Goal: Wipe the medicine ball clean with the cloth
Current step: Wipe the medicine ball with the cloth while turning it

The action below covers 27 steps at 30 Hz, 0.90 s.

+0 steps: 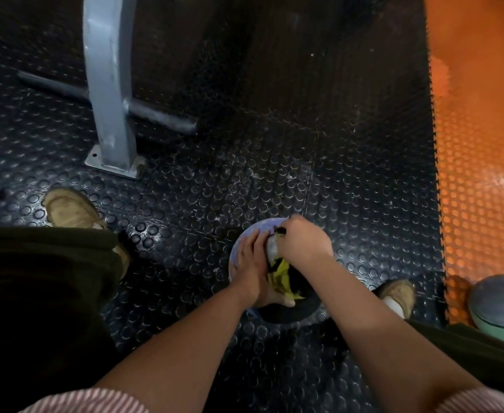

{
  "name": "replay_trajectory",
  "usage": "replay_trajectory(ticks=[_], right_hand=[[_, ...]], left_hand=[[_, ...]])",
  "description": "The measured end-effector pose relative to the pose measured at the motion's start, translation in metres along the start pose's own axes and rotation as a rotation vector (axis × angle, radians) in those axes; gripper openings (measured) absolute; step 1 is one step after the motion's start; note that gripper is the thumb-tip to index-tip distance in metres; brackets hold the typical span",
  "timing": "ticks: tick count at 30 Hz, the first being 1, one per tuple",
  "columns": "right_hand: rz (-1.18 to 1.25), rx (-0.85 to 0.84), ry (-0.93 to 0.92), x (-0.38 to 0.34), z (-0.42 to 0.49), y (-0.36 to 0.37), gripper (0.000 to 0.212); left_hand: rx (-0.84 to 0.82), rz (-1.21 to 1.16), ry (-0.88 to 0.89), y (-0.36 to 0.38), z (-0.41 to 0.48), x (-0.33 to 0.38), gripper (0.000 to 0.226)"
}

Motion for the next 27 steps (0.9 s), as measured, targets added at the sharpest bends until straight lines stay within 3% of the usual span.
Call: replay_trajectory(ticks=[3,9,12,17,20,24,27], right_hand=[[0.005,-0.001,-0.015,-0.005,0.0,-0.001,0.028],[-0.011,0.037,-0.154,-0.011,-0.052,0.011,0.028],[-0.048,0.037,-0.094,-0.007,-0.03,0.007,0.029],[0.064,-0.013,0.056,0.005,0.011,-0.001,0.027],[0.037,-0.097,0.046,0.004,0.0,0.007,0.03],[-0.052,0.009,-0.116,-0.004,-0.042,0.011,0.029],[-0.058,-0.001,-0.06,0.002,-0.033,0.006,0.032]], left_hand=[[0.007,-0.03,0.005,-0.006,0.004,-0.002,0.139],[0.003,-0.091,-0.056,-0.005,0.011,-0.002,0.102],[-0.006,-0.033,-0.051,-0.003,0.011,-0.004,0.11],[-0.048,-0.032,-0.013,-0.004,0.008,-0.001,0.141],[-0.046,-0.048,0.0,-0.01,0.016,0.0,0.132],[-0.099,-0.041,-0.018,-0.007,0.019,0.0,0.114],[-0.105,0.029,-0.021,0.0,0.016,0.003,0.117]])
Point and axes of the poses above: each hand's wrist, its own z-axis towards the middle knuckle, its own y-axis out of the palm, x = y × z, the point moved 9 cm from there along z, towards the middle knuckle, and after that the axes turned 8 degrees about -z, right-handed, at the moved point
